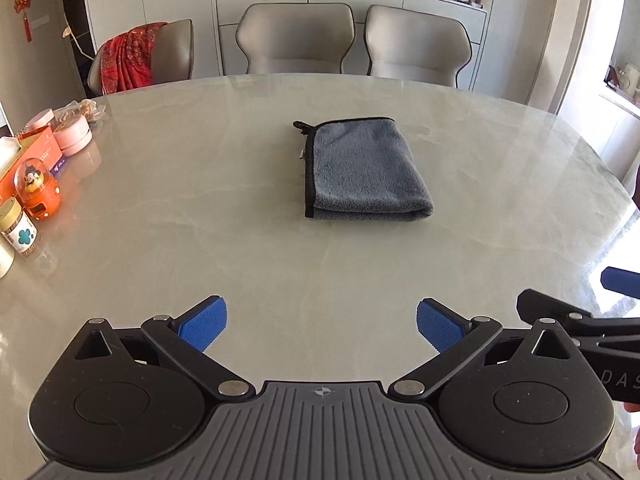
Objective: Fold towel
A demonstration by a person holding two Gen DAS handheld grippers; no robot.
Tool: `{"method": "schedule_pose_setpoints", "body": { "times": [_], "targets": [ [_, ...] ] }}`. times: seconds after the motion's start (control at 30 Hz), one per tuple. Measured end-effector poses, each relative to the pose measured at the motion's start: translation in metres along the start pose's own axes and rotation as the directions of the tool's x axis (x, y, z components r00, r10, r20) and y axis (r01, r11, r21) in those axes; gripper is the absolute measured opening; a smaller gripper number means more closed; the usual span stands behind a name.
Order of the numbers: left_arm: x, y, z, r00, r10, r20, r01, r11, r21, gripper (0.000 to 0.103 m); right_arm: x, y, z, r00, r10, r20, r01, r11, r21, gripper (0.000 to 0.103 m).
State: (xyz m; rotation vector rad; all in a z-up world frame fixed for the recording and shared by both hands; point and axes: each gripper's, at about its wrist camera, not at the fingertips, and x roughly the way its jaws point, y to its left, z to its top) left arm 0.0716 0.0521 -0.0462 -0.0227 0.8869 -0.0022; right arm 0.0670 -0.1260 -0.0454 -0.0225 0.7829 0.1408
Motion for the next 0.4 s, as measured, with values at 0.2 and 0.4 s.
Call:
{"method": "schedule_pose_setpoints", "body": {
  "times": [0.2, 0.4],
  "targets": [
    [0.0, 0.01, 0.001, 1.0, 0.0, 0.012, 0.001, 0.999, -0.054, 0.103, 0.0, 0.001, -0.001, 1.0, 0.002, 0.0, -0.002, 1.0, -0.005, 0.103],
    [-0.001, 0.008, 0.001, 0.999, 0.024, 0.025, -0.023, 0.999, -0.027, 0.103, 0.001, 0.0, -0.001, 1.0, 0.0, -0.004, 0.0, 1.0, -0.005, 0.103]
  ]
}}
